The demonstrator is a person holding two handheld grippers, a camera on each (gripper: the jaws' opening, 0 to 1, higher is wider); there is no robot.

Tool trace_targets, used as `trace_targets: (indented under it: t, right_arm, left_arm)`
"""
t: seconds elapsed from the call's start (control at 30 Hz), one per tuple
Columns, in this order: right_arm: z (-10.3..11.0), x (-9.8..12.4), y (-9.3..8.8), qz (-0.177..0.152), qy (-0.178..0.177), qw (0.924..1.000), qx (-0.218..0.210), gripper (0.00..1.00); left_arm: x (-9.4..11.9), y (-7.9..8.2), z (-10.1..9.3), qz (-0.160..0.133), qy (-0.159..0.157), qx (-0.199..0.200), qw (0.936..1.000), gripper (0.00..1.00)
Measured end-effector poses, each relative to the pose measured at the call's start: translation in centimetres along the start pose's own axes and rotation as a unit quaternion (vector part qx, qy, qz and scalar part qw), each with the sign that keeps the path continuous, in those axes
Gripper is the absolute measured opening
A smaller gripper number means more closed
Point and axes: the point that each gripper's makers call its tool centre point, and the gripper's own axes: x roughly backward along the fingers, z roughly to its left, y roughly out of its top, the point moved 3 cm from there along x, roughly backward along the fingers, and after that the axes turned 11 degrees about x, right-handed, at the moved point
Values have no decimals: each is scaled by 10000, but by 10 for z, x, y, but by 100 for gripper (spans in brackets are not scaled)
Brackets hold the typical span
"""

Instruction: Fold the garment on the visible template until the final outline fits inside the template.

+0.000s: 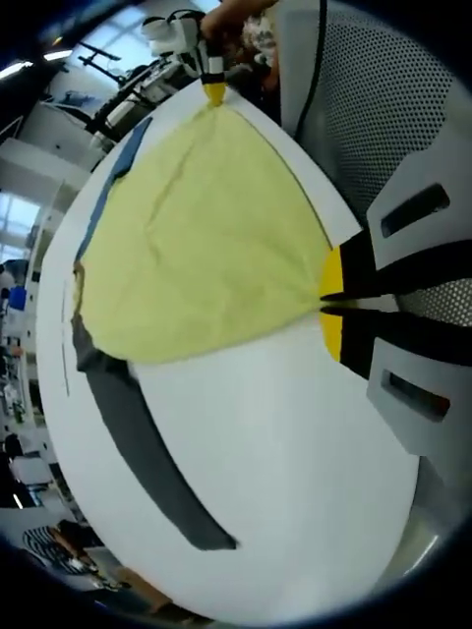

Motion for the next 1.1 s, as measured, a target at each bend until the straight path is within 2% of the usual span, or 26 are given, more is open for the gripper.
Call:
trace_targets:
  t: [0.57,0.77,0.9,1.0,1.1]
  right_arm:
    - [5,3,-9,133,100,9998,-64,0]
    - [5,7,-8,68,167,9996,-213,1]
    - [0,15,-1,-122,94,9998,-103,19]
    - [0,20,10,-405,258,9988,-118,27]
    - [-1,26,20,-581,331,9977,-47,38]
  left_arm:
    - [6,-10,-2,87,7,67,9999,1]
    - [8,-9,-2,46,-76,-37,10000,2]
    - [13,-2,-4,-145,-192,-168,9996,12]
    - [15,7,-11,-404,-477,-218,9978,18]
    - [18,13,-14,-586,-590,-246,9962,25]
